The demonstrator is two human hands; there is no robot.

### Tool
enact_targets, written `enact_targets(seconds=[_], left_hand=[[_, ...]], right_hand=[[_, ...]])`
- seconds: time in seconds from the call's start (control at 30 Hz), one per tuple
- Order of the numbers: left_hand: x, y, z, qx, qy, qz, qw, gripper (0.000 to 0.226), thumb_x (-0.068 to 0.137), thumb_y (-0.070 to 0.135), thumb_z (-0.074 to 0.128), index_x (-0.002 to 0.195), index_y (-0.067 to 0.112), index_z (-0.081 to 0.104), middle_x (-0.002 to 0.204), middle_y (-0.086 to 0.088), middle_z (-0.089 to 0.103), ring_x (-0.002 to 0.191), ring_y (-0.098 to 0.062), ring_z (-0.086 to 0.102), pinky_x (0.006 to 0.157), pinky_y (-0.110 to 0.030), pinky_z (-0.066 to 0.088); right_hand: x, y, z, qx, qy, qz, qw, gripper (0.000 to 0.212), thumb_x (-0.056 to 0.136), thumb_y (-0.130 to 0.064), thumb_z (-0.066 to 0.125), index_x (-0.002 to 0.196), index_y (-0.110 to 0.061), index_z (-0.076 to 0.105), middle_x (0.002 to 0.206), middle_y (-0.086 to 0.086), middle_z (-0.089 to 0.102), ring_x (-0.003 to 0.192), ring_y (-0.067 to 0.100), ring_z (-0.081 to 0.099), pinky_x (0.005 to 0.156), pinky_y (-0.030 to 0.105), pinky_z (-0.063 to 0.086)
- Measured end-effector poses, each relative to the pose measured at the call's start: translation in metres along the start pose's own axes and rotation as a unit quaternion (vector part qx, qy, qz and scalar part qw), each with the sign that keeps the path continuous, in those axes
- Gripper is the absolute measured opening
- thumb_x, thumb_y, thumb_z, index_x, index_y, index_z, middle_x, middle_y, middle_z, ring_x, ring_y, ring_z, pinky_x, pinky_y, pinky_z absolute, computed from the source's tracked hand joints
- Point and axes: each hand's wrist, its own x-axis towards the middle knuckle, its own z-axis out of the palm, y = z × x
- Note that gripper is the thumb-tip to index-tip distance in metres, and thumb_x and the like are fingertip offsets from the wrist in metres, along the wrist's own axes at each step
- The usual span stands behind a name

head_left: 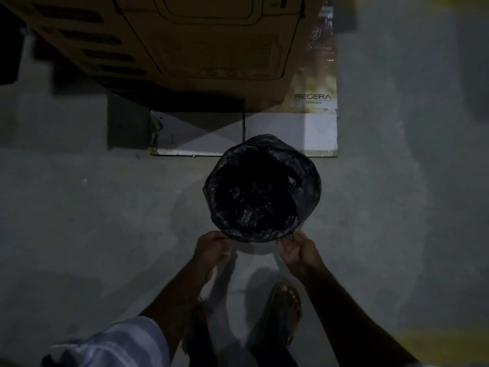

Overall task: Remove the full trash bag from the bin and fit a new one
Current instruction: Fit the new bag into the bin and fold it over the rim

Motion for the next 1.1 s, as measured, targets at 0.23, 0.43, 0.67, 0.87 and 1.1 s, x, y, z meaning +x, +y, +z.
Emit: enact_targets(seconds=[0.23,0.43,0.67,0.87,1.1], left_hand=[[0.007,0.049,-0.013,-0.027,0.188,0.177,0.966,0.024,0.101,0.027,0.059,0.12,0.013,0.066,0.123,-0.01,0.067,0.113,-0.033,0.064,0.092,-0.044,0.057],[0.012,0.105,-0.004,-0.062,0.028,0.198,0.978,0.025,0.1,0.039,0.062,0.119,0.025,0.07,0.121,0.0,0.071,0.108,-0.017,0.068,0.088,-0.031,0.056],[0.014,0.119,-0.001,-0.13,-0.005,0.12,0.984,0.018,0.102,0.023,0.061,0.105,0.009,0.072,0.091,-0.002,0.073,0.076,-0.015,0.068,0.058,-0.023,0.057],[0.029,0.112,-0.012,-0.115,0.029,0.09,0.989,0.017,0.099,0.017,0.062,0.087,0.015,0.073,0.078,-0.002,0.071,0.07,-0.019,0.065,0.063,-0.024,0.053],[0.053,0.139,-0.009,0.063,0.156,0.268,0.949,0.037,0.085,0.039,0.059,0.112,0.018,0.072,0.115,-0.008,0.071,0.106,-0.026,0.067,0.097,-0.045,0.056]], right_hand=[[0.01,-0.044,-0.012,-0.285,0.173,-0.335,0.881,0.031,0.098,-0.044,0.063,0.117,-0.021,0.068,0.119,0.003,0.068,0.112,0.028,0.065,0.1,0.053,0.054],[0.019,-0.103,0.047,-0.223,-0.014,-0.255,0.941,0.057,0.089,-0.052,0.066,0.137,-0.02,0.064,0.133,0.004,0.069,0.115,0.027,0.067,0.097,0.045,0.057],[0.054,-0.113,0.059,-0.202,-0.008,-0.152,0.967,0.063,0.07,-0.036,0.088,0.123,-0.007,0.074,0.128,0.013,0.072,0.117,0.032,0.069,0.101,0.049,0.056],[0.041,-0.121,0.073,-0.426,0.008,-0.133,0.895,0.018,0.103,-0.011,0.054,0.107,-0.007,0.072,0.121,0.015,0.069,0.092,0.025,0.065,0.096,0.044,0.055],[0.028,-0.137,0.088,-0.519,0.167,-0.496,0.675,0.028,0.098,-0.018,0.058,0.121,-0.01,0.073,0.118,0.014,0.073,0.108,0.031,0.067,0.095,0.039,0.051]])
